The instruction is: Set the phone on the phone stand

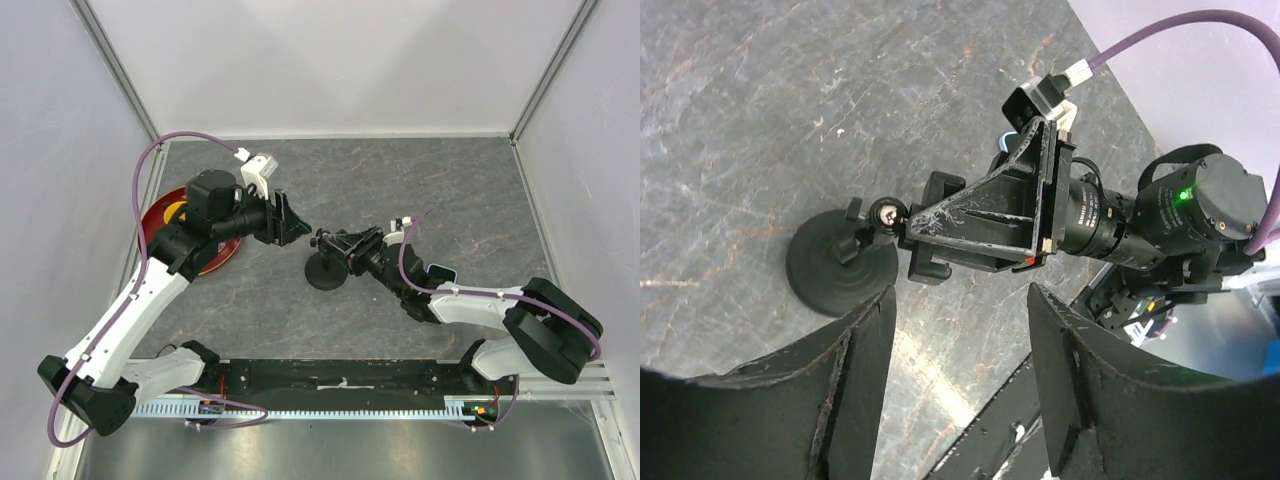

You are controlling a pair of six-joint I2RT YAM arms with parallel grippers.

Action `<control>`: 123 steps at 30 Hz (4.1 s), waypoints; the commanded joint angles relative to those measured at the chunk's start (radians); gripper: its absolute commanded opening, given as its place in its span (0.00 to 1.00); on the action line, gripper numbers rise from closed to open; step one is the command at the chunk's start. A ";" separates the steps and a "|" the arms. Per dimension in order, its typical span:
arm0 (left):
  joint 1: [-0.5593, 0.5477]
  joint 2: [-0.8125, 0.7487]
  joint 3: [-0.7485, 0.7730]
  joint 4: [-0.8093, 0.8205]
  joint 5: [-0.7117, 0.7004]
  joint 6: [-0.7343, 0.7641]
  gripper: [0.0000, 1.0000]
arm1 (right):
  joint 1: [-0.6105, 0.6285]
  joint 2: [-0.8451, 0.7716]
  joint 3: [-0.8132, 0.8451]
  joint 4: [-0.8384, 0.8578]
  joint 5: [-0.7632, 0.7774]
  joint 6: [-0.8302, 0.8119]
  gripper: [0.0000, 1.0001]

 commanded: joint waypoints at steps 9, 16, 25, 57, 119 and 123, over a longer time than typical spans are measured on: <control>-0.007 -0.124 -0.217 0.244 0.110 0.205 0.67 | 0.001 -0.251 -0.121 -0.141 0.039 -0.157 0.98; -0.008 -0.101 -0.266 0.299 0.186 0.168 0.66 | -0.003 -0.488 -0.115 -0.509 0.052 -0.477 0.98; -0.008 -0.035 -0.104 0.316 0.226 -0.031 0.64 | -0.017 -0.634 0.198 -1.416 0.537 -0.739 0.98; -0.008 -0.016 -0.113 0.367 0.202 0.054 0.63 | -1.157 -0.388 -0.018 -1.171 -0.305 -0.930 0.98; -0.008 -0.055 -0.142 0.394 0.176 0.025 0.63 | -0.405 0.050 0.368 -1.499 0.140 -0.337 0.98; -0.008 -0.049 -0.142 0.396 0.179 0.022 0.63 | -0.407 0.058 0.324 -1.423 0.140 -0.277 0.98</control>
